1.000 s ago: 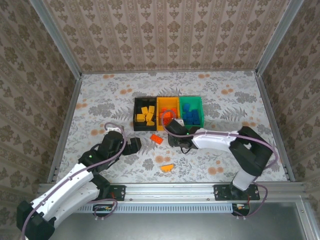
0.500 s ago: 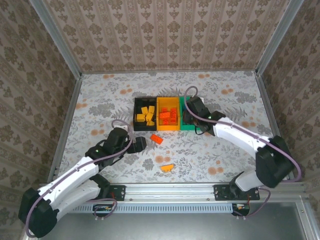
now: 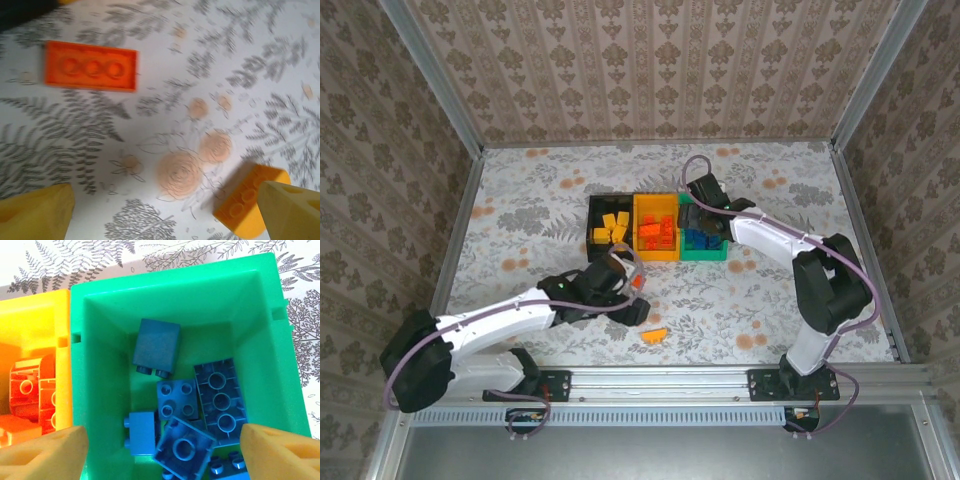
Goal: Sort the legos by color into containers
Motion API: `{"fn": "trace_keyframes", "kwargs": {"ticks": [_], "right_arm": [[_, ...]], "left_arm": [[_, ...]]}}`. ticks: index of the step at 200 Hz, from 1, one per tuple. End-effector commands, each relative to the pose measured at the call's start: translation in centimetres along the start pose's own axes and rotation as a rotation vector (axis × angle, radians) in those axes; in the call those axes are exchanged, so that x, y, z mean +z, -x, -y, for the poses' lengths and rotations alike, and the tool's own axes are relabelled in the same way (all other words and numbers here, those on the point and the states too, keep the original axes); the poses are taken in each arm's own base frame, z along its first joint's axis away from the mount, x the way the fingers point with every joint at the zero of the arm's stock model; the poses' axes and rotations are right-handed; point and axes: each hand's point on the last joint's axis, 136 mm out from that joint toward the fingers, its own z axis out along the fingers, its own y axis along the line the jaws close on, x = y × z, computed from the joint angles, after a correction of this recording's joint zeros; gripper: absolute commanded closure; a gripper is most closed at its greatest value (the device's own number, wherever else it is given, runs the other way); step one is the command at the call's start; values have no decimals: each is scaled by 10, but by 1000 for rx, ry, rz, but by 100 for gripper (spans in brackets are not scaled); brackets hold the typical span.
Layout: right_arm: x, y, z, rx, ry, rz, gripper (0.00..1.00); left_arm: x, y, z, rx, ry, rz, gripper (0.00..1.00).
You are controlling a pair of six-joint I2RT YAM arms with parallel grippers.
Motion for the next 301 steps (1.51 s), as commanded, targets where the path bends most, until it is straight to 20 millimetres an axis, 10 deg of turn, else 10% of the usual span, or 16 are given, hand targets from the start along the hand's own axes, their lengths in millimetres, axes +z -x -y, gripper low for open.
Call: {"fn": "trace_keyframes", "kwargs": {"ticks": [1,89,190,262,301], "right_arm": [[-16,1,0,16,33,9,18],[-24,-1,5,42,44,19,16],[-29,5,17,81,45,38,15],[-42,2,17,102,78,50,16],[-61,-14,14,117,147,56,16]], "left_arm": [[-1,-4,19,173,-19,-16,7],[37,-35,65,426,-27,-133,18],[61,-55,75,457,-56,-226,62],[38,-35,61,386,-27,-123,76],[3,15,28,189,-3,66,78]]}}
